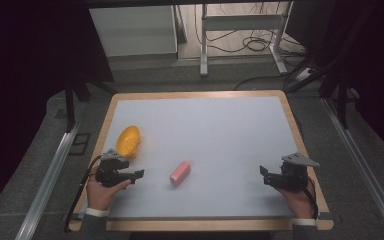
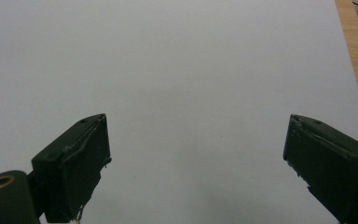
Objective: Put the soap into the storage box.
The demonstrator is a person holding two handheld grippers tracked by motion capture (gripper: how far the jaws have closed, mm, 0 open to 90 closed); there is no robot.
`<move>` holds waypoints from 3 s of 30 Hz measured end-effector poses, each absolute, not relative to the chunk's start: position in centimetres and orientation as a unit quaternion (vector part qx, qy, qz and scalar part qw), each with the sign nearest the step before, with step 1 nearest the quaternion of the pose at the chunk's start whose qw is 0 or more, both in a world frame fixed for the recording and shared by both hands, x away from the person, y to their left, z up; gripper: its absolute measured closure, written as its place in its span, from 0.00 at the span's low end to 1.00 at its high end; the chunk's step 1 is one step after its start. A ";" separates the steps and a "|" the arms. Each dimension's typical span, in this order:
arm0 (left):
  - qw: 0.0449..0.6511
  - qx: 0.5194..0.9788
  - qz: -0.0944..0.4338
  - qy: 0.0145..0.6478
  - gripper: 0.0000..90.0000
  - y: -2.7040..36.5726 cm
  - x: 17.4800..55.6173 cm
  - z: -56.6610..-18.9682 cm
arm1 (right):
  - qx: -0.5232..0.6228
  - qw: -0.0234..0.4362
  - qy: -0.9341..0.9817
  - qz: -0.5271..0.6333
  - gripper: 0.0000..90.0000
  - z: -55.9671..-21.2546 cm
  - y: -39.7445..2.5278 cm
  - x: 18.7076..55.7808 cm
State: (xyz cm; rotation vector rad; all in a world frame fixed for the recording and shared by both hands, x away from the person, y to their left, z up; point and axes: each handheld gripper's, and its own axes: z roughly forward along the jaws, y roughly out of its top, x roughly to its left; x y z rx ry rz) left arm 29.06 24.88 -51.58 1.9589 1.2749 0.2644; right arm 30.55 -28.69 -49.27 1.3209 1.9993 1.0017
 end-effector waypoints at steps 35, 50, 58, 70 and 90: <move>0.368 0.792 0.134 0.468 0.27 22.0 28.2 -49.4 | 0.498 0.263 0.746 0.354 0.09 -49.9 -30.1 30.4; 0.374 0.792 0.130 0.464 0.28 21.9 28.1 -48.8 | 0.499 0.267 0.744 0.354 0.09 -49.7 -30.2 30.2; 0.374 0.797 0.133 0.456 0.27 21.5 28.0 -48.3 | 0.503 0.270 0.741 0.354 0.09 -49.5 -30.5 30.1; 0.382 0.797 0.124 0.450 0.26 20.5 28.4 -47.5 | 0.503 0.272 0.740 0.355 0.09 -49.5 -30.6 30.0; 0.371 0.815 0.121 0.428 0.25 18.3 29.2 -46.6 | 0.502 0.271 0.742 0.352 0.09 -49.5 -30.6 30.0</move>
